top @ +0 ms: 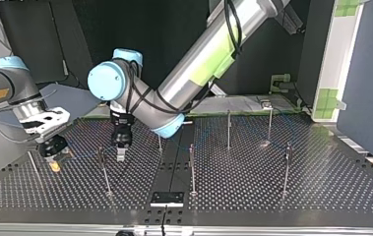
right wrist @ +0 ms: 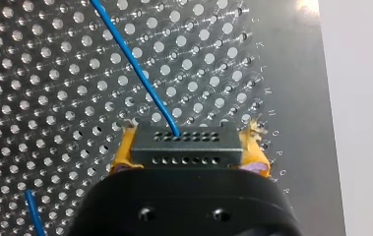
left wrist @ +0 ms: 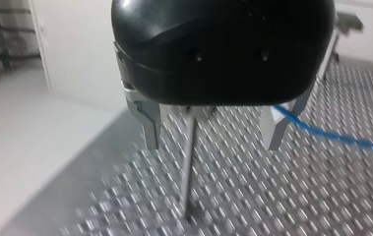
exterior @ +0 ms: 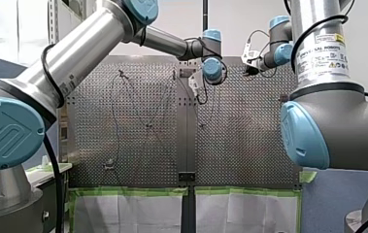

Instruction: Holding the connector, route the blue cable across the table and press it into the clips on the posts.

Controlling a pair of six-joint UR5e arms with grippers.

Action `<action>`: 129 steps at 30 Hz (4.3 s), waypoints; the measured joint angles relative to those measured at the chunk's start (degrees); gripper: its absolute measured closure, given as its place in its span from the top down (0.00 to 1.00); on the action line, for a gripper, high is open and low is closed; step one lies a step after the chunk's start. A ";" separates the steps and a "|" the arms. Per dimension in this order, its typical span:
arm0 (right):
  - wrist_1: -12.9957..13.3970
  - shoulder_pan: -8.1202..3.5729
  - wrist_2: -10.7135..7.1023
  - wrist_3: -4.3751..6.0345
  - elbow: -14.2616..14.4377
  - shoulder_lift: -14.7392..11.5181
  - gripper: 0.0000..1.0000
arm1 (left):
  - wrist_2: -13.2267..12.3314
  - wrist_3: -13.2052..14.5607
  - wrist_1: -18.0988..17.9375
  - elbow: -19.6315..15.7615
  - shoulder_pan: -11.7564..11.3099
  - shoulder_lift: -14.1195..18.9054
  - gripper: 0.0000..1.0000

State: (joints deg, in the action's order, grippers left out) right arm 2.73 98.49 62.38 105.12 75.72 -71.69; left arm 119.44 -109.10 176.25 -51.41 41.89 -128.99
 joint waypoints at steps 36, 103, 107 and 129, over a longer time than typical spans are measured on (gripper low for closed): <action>-0.27 0.51 0.01 -0.16 0.00 -0.08 0.00 | -4.35 3.00 5.26 -17.35 1.18 17.34 1.00; -0.35 1.31 0.29 -0.34 0.05 -0.06 0.00 | 10.62 -7.14 -28.28 -50.91 14.45 26.94 1.00; -0.35 1.31 0.29 -0.34 0.06 -0.07 0.00 | 10.74 -6.87 -30.20 -52.83 14.46 26.93 1.00; -0.35 1.24 0.30 -0.34 0.09 0.00 0.00 | 10.62 -6.71 -41.36 -63.99 14.05 25.84 1.00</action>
State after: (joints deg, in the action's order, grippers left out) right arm 2.38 99.74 62.68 104.78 75.81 -71.69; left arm 130.06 -115.81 134.89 -115.40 55.95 -103.15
